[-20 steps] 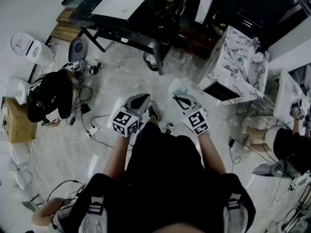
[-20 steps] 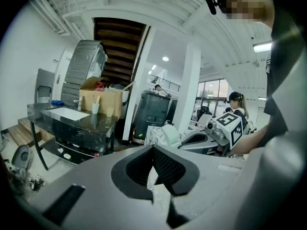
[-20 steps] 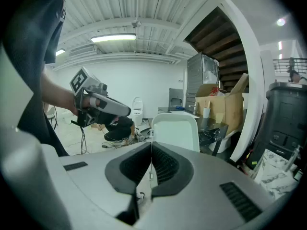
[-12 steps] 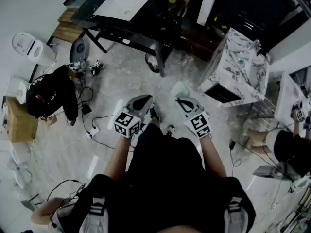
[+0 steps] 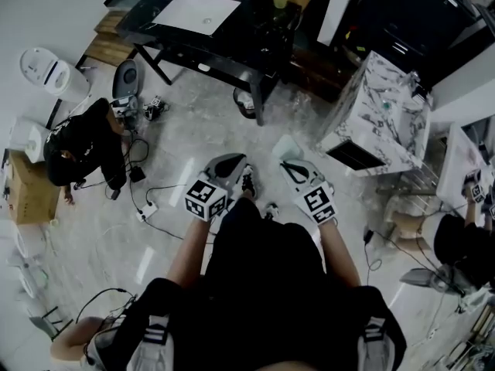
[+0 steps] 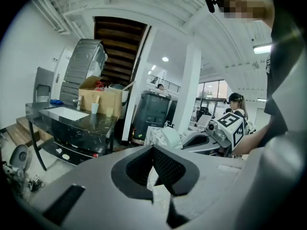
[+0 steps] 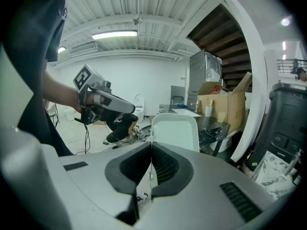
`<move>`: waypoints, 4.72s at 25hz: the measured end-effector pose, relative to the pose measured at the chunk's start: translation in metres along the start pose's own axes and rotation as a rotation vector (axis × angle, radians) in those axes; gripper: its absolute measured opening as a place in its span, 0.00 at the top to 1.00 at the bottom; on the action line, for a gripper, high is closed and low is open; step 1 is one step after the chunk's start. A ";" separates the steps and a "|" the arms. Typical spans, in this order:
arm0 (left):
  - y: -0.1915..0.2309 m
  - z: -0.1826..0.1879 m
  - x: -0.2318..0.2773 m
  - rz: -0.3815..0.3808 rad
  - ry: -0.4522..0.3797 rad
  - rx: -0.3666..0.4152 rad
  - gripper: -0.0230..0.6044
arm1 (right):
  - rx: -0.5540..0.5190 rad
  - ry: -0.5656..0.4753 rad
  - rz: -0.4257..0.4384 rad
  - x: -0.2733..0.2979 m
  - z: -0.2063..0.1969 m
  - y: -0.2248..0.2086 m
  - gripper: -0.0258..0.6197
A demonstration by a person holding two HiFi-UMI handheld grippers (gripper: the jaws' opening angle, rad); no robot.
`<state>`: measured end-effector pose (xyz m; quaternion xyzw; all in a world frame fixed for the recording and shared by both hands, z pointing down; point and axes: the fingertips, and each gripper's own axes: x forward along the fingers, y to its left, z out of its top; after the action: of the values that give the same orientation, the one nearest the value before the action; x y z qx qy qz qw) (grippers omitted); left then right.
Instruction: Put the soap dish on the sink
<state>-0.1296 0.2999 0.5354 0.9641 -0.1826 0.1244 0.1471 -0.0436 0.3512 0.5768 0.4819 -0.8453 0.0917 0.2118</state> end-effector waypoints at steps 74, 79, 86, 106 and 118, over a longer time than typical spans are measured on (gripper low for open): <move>0.227 0.069 0.129 -0.084 0.084 0.059 0.97 | 0.031 0.099 -0.030 0.201 0.042 -0.153 0.96; 0.243 0.067 0.131 -0.085 0.090 0.056 0.97 | 0.032 0.093 -0.029 0.216 0.046 -0.156 0.96; 0.254 0.065 0.131 -0.101 0.093 0.045 0.97 | 0.034 0.111 -0.025 0.230 0.047 -0.153 0.96; 0.266 0.057 0.126 -0.117 0.092 0.026 0.97 | 0.029 0.167 -0.039 0.237 0.039 -0.146 0.96; 0.270 0.054 0.119 -0.081 0.087 0.006 0.97 | 0.001 0.168 -0.015 0.235 0.039 -0.147 0.96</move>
<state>-0.1173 0.0046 0.5844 0.9649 -0.1368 0.1604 0.1569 -0.0334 0.0785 0.6395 0.4788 -0.8210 0.1305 0.2824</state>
